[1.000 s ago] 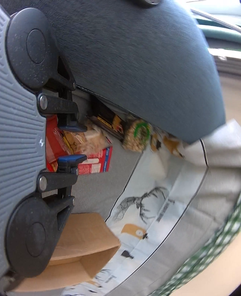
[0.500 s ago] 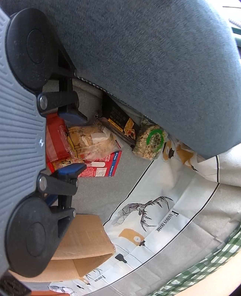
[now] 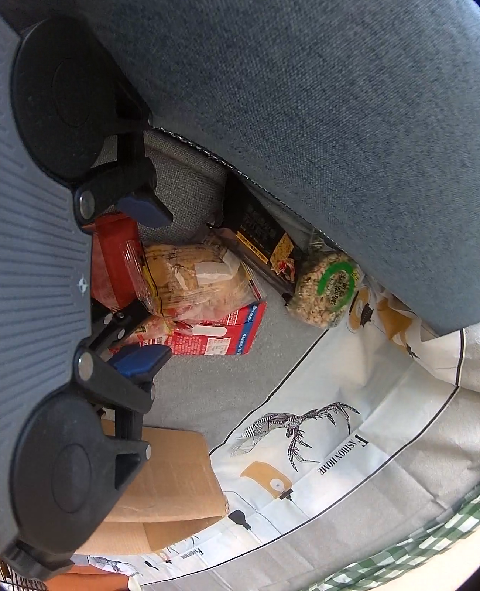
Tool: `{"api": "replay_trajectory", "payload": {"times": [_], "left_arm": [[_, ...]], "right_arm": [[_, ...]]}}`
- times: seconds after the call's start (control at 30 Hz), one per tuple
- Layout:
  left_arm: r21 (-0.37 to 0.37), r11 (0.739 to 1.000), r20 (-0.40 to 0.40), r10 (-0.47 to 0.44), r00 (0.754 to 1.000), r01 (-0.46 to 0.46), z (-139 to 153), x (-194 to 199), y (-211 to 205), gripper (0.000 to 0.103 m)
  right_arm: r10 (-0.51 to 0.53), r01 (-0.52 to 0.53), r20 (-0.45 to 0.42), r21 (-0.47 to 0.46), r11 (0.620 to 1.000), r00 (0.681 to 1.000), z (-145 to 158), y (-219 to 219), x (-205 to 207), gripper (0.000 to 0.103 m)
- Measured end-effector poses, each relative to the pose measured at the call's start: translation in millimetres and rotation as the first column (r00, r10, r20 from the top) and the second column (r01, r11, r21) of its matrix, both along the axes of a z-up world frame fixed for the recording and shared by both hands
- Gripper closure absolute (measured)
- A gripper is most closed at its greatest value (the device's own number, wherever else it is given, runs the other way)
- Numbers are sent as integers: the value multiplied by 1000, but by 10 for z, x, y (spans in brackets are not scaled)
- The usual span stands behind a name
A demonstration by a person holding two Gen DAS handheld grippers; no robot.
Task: Organize snacks
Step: 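Grasp the small red-wrapped bar with the right gripper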
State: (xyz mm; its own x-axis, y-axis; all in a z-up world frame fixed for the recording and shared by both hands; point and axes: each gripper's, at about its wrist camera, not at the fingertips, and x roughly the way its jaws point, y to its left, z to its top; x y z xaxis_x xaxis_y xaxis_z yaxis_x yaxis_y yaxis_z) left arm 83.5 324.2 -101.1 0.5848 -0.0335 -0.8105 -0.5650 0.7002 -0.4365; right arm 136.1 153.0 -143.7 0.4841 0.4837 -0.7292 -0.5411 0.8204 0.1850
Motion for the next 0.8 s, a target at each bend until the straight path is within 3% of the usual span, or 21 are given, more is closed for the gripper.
{"api": "replay_trajectory", "payload": {"times": [0.27, 0.3, 0.37, 0.43, 0.57, 0.63, 0.8], "left_arm": [[-39, 999, -39, 9, 999, -10, -147, 145, 58, 24], [-36, 999, -45, 7, 999, -9, -162, 167, 58, 25], [-28, 1000, -53, -1, 999, 0, -178, 194, 47, 26], [-19, 1000, -57, -17, 998, 16, -182, 210, 36, 32], [30, 998, -59, -56, 997, 58, -139, 216, -15, 44], [50, 996, -63, -73, 995, 76, -125, 205, -41, 55], [78, 991, -68, -102, 992, 107, -72, 128, -76, 58]], "right_arm": [[22, -20, 41, -47, 999, 999, -29, 39, -4, 58], [31, -29, 47, -53, 998, 998, -31, 47, -14, 60], [55, -52, 56, -58, 997, 997, -28, 64, -32, 74], [72, -68, 74, -59, 996, 995, -13, 70, -57, 84], [77, -70, 98, -75, 995, 992, -9, 28, -86, 86], [76, -66, 107, -89, 994, 991, -7, -8, -107, 86], [88, -76, 99, -118, 990, 991, -15, -87, -224, 86]]}}
